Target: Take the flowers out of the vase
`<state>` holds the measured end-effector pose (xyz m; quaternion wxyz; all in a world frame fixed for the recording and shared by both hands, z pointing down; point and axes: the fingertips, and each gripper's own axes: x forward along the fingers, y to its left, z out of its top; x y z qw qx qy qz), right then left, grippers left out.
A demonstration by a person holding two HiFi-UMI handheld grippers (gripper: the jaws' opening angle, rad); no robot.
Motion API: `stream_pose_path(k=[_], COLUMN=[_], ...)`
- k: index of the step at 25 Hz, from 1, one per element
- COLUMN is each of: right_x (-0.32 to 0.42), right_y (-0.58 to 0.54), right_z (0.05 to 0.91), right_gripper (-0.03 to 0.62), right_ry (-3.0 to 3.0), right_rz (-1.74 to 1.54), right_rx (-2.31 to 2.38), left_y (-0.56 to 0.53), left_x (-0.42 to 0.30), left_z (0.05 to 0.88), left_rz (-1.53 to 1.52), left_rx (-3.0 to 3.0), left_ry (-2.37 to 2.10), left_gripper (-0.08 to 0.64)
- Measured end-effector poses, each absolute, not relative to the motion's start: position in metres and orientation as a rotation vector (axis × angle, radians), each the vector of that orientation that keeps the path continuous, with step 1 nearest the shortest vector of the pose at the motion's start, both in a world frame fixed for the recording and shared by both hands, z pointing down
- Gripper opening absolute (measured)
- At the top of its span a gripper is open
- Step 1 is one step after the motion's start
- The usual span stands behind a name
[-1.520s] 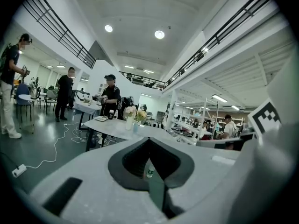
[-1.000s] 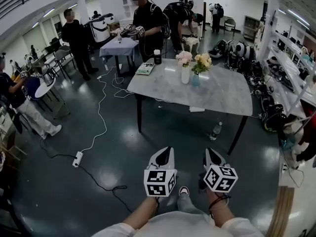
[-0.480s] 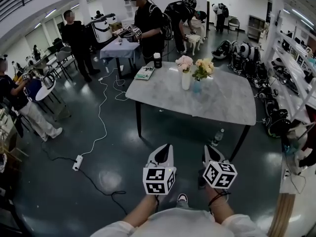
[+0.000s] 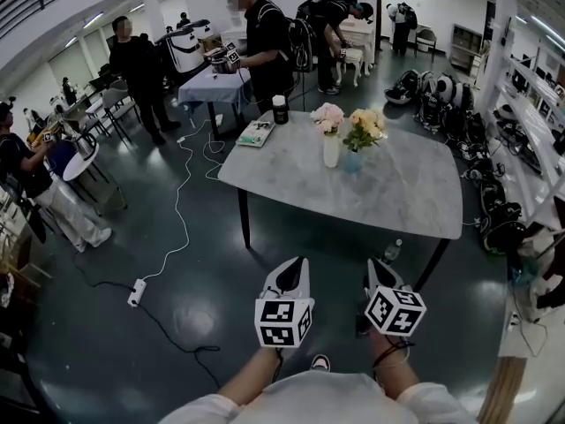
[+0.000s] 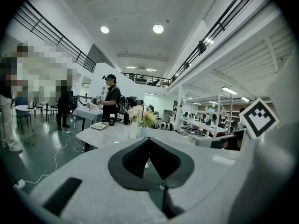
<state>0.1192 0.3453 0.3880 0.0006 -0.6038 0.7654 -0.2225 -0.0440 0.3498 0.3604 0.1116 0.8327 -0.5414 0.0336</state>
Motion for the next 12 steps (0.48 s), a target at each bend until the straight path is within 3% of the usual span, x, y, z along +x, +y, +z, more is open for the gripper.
stream_pose_path(k=[12], right_x=[0.145], right_y=[0.287], right_z=[0.394], right_gripper=[0.005], right_ry=[2.45], right_rz=[-0.723], right_rx=[-1.861], left_y=[0.294], left_x=[-0.019], left_z=[0.37], left_rz=[0.11], left_rx=[2.409], left_ry=[-1.604], left_gripper=[-0.006])
